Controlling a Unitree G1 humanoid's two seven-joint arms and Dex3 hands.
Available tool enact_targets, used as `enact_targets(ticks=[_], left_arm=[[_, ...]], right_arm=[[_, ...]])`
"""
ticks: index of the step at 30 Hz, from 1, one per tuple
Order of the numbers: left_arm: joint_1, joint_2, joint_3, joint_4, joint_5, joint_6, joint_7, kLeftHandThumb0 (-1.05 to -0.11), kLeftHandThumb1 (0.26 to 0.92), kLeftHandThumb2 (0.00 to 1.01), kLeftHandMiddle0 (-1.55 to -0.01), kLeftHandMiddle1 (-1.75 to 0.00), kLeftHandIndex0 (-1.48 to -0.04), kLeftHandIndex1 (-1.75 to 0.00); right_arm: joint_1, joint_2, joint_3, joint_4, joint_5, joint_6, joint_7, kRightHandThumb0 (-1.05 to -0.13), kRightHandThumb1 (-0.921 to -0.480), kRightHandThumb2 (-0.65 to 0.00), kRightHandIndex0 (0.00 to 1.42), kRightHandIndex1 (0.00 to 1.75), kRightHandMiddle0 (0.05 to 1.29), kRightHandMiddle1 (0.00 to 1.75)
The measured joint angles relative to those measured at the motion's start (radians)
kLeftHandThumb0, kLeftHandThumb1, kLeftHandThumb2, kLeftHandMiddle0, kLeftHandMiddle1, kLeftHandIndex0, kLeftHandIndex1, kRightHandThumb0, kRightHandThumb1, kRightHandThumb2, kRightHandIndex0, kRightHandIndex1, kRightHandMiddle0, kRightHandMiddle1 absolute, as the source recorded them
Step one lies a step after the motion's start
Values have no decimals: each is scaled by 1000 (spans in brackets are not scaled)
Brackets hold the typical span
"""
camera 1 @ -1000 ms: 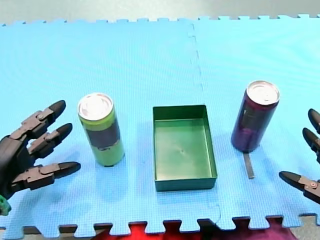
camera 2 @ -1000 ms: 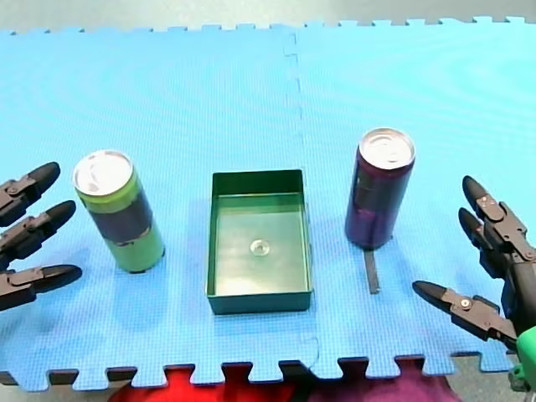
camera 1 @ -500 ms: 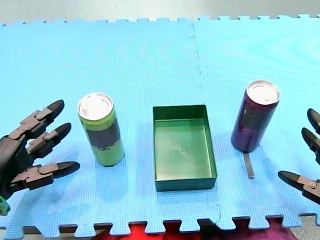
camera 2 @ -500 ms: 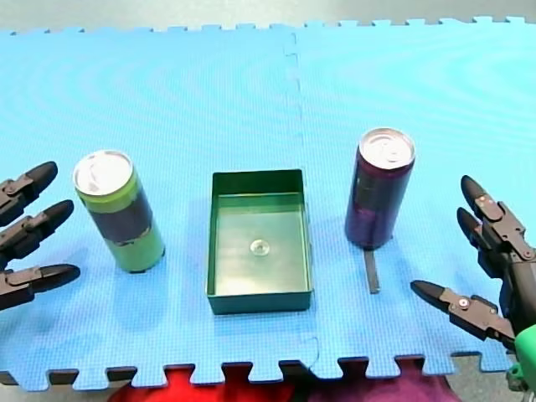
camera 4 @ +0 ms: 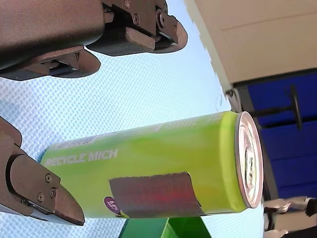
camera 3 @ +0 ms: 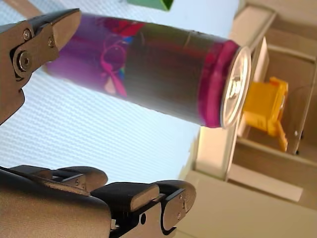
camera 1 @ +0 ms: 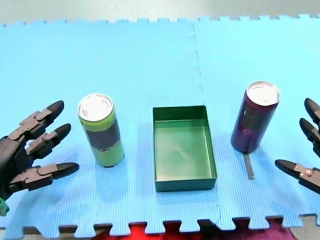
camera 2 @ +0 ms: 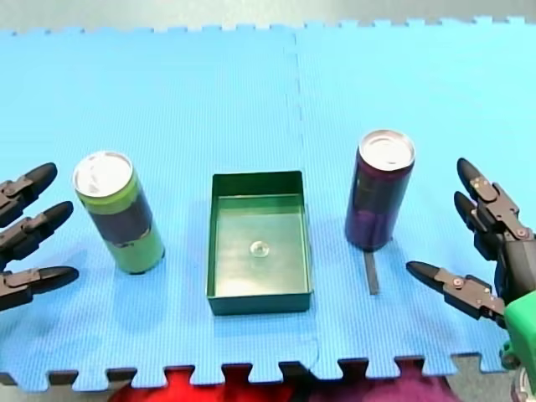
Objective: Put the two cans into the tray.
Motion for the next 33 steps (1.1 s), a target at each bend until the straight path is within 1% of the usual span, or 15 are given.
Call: enact_targets(ticks=[2,5,8,11,14,22,26,30,33], left_arm=[[1,0,1,-1,-3,0,-1,-1031,655,0,-340,0,-261,-1],[2,0,2,-5,-7,0,-2,-1030,656,1,-342,-1,-263,-2],[4,1,3,-10,-10,0,-2,-1031,659,2,-344,-2,-265,-2],[6,2,5,-15,-13,1,-4,-1034,661,2,-345,-2,-266,-2],[8,4,6,-17,-14,1,-6,-1034,662,2,-346,-2,-268,-2],[13,3,14,-25,-25,8,-9,-1034,662,1,-347,-2,-275,-3],[21,3,15,-45,-31,19,-9,-1032,662,0,-346,-1,-277,-3],[31,1,14,-72,-32,28,-4,-1028,661,0,-347,-1,-279,-2],[39,1,14,-91,-33,42,-1,-1026,661,0,-347,-1,-280,-2]], right_arm=[[-10,1,3,4,-11,2,-13,-901,-634,0,366,6,319,4],[-20,4,8,8,-27,5,-32,-884,-630,0,372,7,324,5],[-29,6,12,10,-36,6,-47,-866,-626,0,377,8,329,5],[-35,7,15,19,-38,6,-52,-849,-623,0,382,8,333,6],[-37,7,16,28,-37,6,-53,-834,-622,0,389,9,339,7],[-42,9,16,39,-33,3,-55,-797,-620,0,403,9,356,9],[-51,14,20,49,-35,2,-64,-782,-618,0,410,9,364,9],[-70,22,25,84,-40,-3,-74,-769,-617,0,418,9,373,10],[-89,28,26,121,-36,-15,-76,-763,-617,0,422,8,379,10]])
